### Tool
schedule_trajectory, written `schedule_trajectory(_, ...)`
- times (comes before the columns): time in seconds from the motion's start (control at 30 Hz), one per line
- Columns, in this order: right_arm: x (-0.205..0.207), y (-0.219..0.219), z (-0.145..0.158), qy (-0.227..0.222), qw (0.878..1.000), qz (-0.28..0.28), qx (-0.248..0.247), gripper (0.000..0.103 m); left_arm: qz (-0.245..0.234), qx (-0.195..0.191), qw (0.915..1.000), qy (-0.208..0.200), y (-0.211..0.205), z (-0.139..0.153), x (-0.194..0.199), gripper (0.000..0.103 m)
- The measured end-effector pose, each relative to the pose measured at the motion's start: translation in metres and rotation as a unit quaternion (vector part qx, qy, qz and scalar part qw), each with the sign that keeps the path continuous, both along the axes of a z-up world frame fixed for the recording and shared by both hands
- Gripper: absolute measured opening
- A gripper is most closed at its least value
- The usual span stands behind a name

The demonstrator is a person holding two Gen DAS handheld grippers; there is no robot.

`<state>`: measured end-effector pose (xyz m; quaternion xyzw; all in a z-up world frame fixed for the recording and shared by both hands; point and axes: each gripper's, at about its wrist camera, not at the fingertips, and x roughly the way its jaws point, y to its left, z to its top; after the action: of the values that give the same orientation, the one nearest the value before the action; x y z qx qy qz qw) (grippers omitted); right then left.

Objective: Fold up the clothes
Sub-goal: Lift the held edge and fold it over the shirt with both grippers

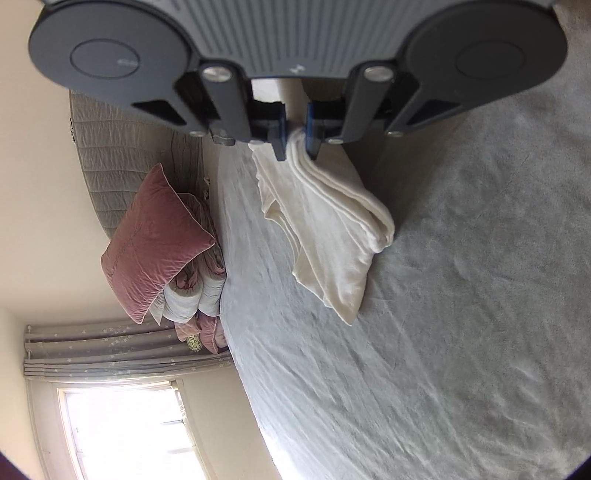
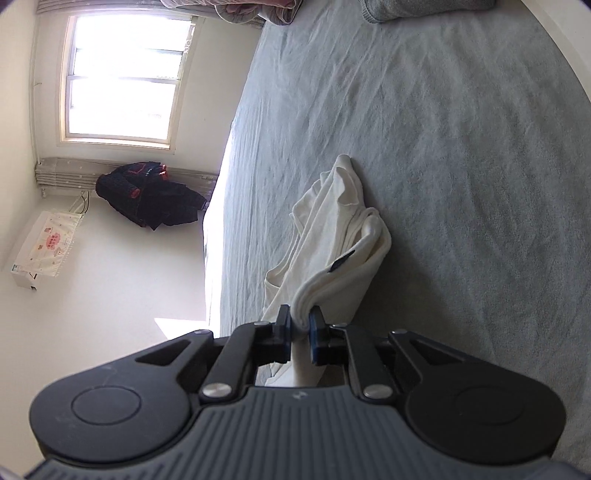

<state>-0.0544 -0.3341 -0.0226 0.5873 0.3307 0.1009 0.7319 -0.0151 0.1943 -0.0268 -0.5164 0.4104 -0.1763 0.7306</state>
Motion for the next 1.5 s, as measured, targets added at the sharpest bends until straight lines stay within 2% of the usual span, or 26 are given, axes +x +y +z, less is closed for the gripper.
schedule_trajectory(0.13,0.039,0.008,0.007,-0.018,1.000,-0.015,0.002,0.012,0.024,-0.013,0.9995,-0.013,-0.003,0.007,0.020,0.009)
schedule_trajectory(0.37,0.096,0.010,-0.003,-0.030,0.999,-0.043,0.014,0.012,0.053,-0.013,0.9983,-0.021,-0.011,0.010,0.063,0.009)
schedule_trajectory(0.63,0.127,0.001,-0.013,-0.022,0.998,-0.054,0.009,0.012,0.070,0.015,0.9973,-0.017,-0.021,-0.002,0.113,0.009)
schedule_trajectory(0.9,0.146,-0.005,-0.037,0.000,0.999,-0.054,0.004,0.013,0.076,0.051,0.9958,0.004,-0.028,-0.025,0.149,0.010)
schedule_trajectory(1.07,0.147,-0.008,-0.047,0.008,0.999,-0.049,0.000,0.019,0.066,0.061,0.9958,0.016,-0.027,-0.038,0.160,0.012)
schedule_trajectory(1.1,0.147,-0.009,-0.048,0.009,0.999,-0.047,-0.002,0.020,0.064,0.060,0.9960,0.016,-0.026,-0.039,0.162,0.016)
schedule_trajectory(1.17,0.145,-0.011,-0.044,0.000,0.999,-0.047,-0.009,0.037,0.062,0.062,0.9961,0.010,-0.024,-0.038,0.163,0.025)
schedule_trajectory(1.2,0.144,-0.012,-0.041,-0.006,0.999,-0.047,-0.015,0.047,0.062,0.067,0.9958,0.004,-0.024,-0.036,0.163,0.033)
schedule_trajectory(1.3,0.140,-0.015,-0.032,-0.023,0.998,-0.046,-0.044,0.048,0.064,0.092,0.9936,-0.019,-0.022,-0.027,0.164,0.041)
schedule_trajectory(1.37,0.139,-0.013,-0.025,-0.031,0.995,-0.042,-0.082,0.048,0.057,0.126,0.9898,-0.035,-0.024,-0.021,0.165,0.042)
schedule_trajectory(1.4,0.138,-0.010,-0.021,-0.036,0.993,-0.038,-0.109,0.048,0.052,0.154,0.9856,-0.047,-0.026,-0.018,0.166,0.043)
schedule_trajectory(1.47,0.139,-0.002,-0.016,-0.043,0.985,-0.025,-0.167,0.048,0.037,0.227,0.9705,-0.073,-0.035,-0.011,0.169,0.043)
schedule_trajectory(1.5,0.138,0.003,-0.014,-0.047,0.979,-0.016,-0.196,0.048,0.030,0.249,0.9644,-0.083,-0.039,-0.012,0.170,0.043)
